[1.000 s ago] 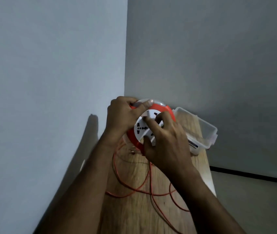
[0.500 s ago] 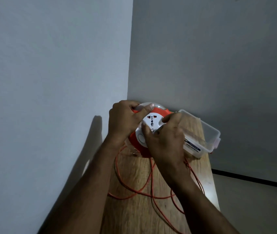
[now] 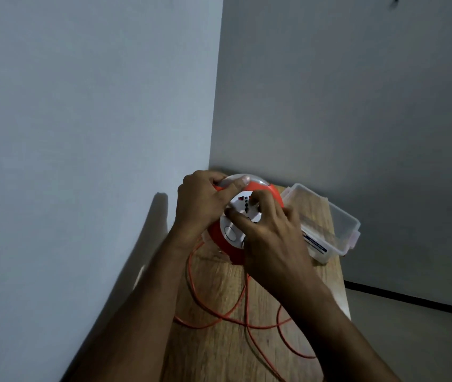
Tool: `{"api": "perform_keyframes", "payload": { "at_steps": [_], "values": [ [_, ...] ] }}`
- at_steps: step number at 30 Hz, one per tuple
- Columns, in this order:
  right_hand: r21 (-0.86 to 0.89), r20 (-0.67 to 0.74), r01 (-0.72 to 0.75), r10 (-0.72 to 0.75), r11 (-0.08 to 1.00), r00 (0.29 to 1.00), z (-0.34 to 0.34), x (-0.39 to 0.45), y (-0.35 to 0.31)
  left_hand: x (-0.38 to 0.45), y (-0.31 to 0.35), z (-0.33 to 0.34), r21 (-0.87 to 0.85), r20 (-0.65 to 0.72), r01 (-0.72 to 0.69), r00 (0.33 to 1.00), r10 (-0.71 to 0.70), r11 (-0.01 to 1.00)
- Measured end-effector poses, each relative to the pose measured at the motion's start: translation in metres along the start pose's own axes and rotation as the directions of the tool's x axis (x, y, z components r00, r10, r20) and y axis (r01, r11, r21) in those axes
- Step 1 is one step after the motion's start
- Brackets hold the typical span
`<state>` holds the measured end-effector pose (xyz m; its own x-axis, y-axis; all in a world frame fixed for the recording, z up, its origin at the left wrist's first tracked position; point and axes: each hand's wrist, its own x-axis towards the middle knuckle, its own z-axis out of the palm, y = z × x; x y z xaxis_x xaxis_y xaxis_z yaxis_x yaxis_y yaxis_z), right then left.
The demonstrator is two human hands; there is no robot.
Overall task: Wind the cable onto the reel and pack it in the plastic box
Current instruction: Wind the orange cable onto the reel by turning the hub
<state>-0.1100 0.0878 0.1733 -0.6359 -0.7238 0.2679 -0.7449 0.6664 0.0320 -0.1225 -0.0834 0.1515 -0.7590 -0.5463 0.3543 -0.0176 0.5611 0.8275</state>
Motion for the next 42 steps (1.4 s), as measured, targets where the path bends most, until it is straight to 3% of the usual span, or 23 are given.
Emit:
{"api": "perform_keyframes", "payload": {
  "at_steps": [7, 18, 23, 26, 28, 29, 30, 32, 33, 36, 39, 42],
  "values": [
    [0.142, -0.213, 0.072, -0.041, 0.987, 0.976, 0.002, 0.004, 0.008, -0.007, 0.002, -0.003, 0.04, 0.0, -0.027, 1.0, 0.027, 0.999],
    [0.356, -0.216, -0.102, 0.188, 0.929, 0.958, 0.009, -0.005, -0.006, -0.025, 0.009, -0.015, 0.103, -0.039, 0.022, 0.999, -0.018, 0.994],
    [0.655, -0.212, -0.217, 0.452, 0.724, 0.867, 0.006, -0.007, -0.006, -0.035, 0.019, -0.005, 0.089, -0.083, 0.04, 0.996, -0.033, 0.995],
    [0.794, -0.034, -0.355, 0.619, 0.494, 0.785, 0.007, -0.004, 0.002, -0.039, 0.025, -0.001, 0.124, -0.123, 0.026, 0.992, -0.01, 0.992],
    [0.825, 0.079, -0.417, 0.654, 0.381, 0.753, 0.008, -0.005, 0.007, -0.041, 0.028, 0.0, 0.146, -0.133, 0.024, 0.991, -0.005, 0.989],
    [0.819, 0.044, -0.389, 0.63, 0.421, 0.775, 0.007, -0.009, 0.008, -0.041, 0.029, 0.0, 0.135, -0.132, 0.048, 0.991, -0.03, 0.99],
    [0.775, -0.059, -0.323, 0.571, 0.544, 0.819, 0.004, -0.014, 0.009, -0.041, 0.029, -0.001, 0.109, -0.125, 0.083, 0.99, -0.069, 0.991],
    [0.55, -0.326, -0.083, 0.305, 0.831, 0.895, -0.001, -0.025, 0.013, -0.04, 0.028, -0.004, 0.063, -0.108, 0.135, 0.986, -0.128, 0.989],
    [0.422, -0.391, 0.038, 0.144, 0.906, 0.909, -0.003, -0.03, 0.016, -0.04, 0.027, -0.005, 0.063, -0.105, 0.138, 0.986, -0.131, 0.988],
    [0.228, -0.286, 0.155, -0.086, 0.961, 0.954, -0.01, -0.033, 0.024, -0.039, 0.029, -0.008, 0.083, -0.102, 0.123, 0.988, -0.114, 0.989],
    [0.118, -0.197, 0.172, -0.147, 0.978, 0.969, -0.013, -0.03, 0.026, -0.038, 0.031, -0.008, 0.074, -0.102, 0.108, 0.99, -0.1, 0.991],
    [0.128, -0.2, 0.215, -0.187, 0.968, 0.962, -0.011, -0.025, 0.027, -0.039, 0.031, -0.01, 0.089, -0.095, 0.098, 0.991, -0.089, 0.991]
  ]
}}
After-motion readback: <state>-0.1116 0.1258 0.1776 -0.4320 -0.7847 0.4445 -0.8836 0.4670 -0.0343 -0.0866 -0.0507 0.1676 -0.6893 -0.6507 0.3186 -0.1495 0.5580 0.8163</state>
